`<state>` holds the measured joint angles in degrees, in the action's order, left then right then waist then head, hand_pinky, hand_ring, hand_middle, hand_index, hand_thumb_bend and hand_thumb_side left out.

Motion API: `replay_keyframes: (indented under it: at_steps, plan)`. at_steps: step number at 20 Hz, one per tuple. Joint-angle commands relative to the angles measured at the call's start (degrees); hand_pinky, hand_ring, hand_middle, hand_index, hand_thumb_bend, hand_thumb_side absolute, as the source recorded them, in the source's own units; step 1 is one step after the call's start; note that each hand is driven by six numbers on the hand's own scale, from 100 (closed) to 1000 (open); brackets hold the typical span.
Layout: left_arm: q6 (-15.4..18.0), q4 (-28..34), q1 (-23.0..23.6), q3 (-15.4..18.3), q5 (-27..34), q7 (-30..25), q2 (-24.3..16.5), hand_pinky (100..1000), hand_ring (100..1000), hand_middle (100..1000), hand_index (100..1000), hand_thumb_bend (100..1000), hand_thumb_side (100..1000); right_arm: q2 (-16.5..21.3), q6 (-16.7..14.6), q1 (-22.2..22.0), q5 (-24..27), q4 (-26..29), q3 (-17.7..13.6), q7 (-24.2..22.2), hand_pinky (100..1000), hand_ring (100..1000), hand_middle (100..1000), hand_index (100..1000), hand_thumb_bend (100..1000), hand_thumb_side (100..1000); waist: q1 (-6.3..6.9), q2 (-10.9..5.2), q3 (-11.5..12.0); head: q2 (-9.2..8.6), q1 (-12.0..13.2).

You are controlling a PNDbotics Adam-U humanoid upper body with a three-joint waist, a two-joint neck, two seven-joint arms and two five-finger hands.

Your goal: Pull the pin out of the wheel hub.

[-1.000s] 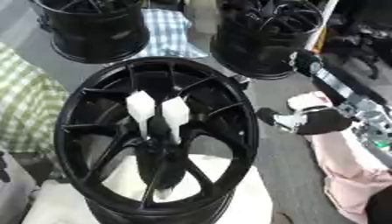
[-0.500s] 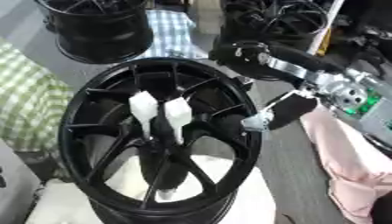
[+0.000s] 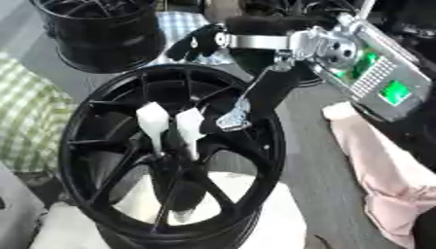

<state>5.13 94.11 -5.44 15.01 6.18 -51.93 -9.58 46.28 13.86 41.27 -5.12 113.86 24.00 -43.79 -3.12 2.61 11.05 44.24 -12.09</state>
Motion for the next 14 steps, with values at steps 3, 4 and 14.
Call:
replay_keyframes:
  at_steps: [3,4,14]
  plan:
    - [0.62,0.47,-0.70,-0.37,0.32,-0.04,-0.19,519,189,519,711,100,806,-2.41,2.45,1.74,-3.30,-2.60,0.46,-5.09,919,916,883,958,490,341,0.50,-0.13,0.41,-0.12,-0.77]
    - [0.69,0.43,-0.71,-0.37,0.31,-0.04,-0.17,519,188,519,711,100,806,-2.96,2.33,1.72,-3.97,-3.64,0.88,-5.44,920,916,882,957,488,340,0.53,-0.11,0.47,-0.12,-0.84]
    - [1.20,0.12,-1.03,-0.93,0.01,-0.04,0.14,519,185,518,711,100,808,-6.46,-0.49,1.89,-9.53,-12.44,2.65,-4.72,923,912,870,953,477,336,0.75,0.29,1.16,-0.12,-1.66]
